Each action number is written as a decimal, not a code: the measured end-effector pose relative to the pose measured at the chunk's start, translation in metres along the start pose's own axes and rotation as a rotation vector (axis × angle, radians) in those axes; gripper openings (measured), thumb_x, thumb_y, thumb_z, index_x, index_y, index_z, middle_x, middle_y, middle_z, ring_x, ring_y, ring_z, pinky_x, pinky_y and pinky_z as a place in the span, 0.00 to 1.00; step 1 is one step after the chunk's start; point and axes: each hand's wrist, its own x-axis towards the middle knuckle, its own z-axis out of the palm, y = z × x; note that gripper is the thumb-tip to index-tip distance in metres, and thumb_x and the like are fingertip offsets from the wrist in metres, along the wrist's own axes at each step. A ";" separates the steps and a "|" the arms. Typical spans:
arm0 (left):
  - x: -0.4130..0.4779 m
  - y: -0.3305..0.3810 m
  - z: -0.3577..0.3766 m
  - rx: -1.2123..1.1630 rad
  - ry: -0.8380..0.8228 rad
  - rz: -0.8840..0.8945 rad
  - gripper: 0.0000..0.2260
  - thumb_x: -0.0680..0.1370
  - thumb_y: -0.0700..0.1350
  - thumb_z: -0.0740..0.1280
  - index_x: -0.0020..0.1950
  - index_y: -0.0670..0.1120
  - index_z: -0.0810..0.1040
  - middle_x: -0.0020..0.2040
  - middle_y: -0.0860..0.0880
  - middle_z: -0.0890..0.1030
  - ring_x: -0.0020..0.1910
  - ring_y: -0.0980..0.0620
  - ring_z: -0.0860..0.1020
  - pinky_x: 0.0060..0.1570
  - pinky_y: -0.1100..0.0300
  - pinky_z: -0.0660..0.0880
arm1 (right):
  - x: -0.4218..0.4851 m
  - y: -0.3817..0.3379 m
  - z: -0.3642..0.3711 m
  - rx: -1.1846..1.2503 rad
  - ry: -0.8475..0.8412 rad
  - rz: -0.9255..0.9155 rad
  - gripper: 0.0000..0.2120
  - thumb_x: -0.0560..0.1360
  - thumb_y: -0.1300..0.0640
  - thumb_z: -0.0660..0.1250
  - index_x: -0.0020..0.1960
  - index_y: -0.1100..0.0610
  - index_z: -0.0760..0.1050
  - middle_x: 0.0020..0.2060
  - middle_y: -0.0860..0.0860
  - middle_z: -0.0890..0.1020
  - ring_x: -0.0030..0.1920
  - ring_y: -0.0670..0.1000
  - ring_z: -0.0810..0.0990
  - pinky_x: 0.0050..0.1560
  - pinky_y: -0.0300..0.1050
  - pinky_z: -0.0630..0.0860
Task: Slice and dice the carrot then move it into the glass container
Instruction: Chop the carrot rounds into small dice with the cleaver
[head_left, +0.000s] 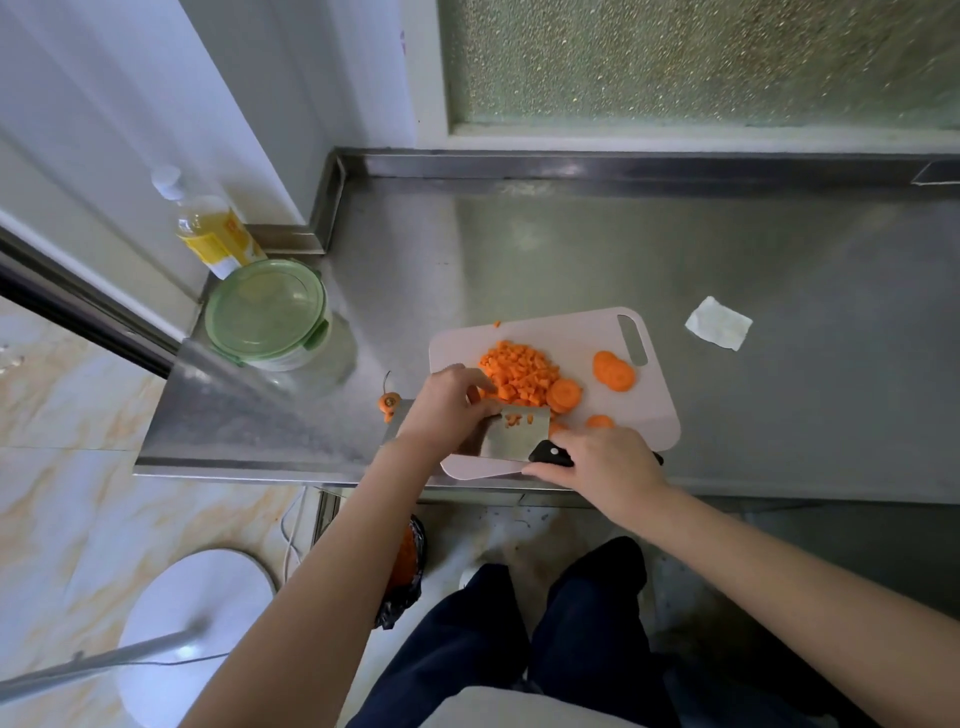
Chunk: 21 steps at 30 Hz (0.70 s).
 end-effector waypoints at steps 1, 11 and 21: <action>0.004 0.001 0.002 -0.003 -0.006 -0.015 0.08 0.73 0.41 0.71 0.52 0.43 0.81 0.45 0.47 0.78 0.43 0.51 0.75 0.44 0.66 0.69 | 0.001 0.000 -0.001 -0.017 -0.004 0.001 0.25 0.68 0.32 0.55 0.27 0.51 0.73 0.17 0.47 0.70 0.19 0.47 0.70 0.28 0.35 0.53; -0.006 0.034 0.010 -0.885 -0.282 -0.250 0.18 0.82 0.50 0.53 0.44 0.40 0.75 0.34 0.44 0.80 0.34 0.49 0.80 0.36 0.62 0.78 | -0.002 0.010 0.006 0.083 -0.084 0.071 0.26 0.68 0.32 0.56 0.27 0.53 0.72 0.18 0.48 0.72 0.20 0.50 0.73 0.22 0.36 0.60; 0.001 0.040 0.010 -0.770 0.082 -0.199 0.12 0.82 0.45 0.58 0.49 0.38 0.76 0.40 0.44 0.79 0.40 0.51 0.78 0.38 0.62 0.75 | -0.001 0.008 0.002 0.090 -0.130 0.083 0.25 0.67 0.32 0.56 0.28 0.51 0.74 0.18 0.48 0.72 0.20 0.50 0.73 0.22 0.34 0.60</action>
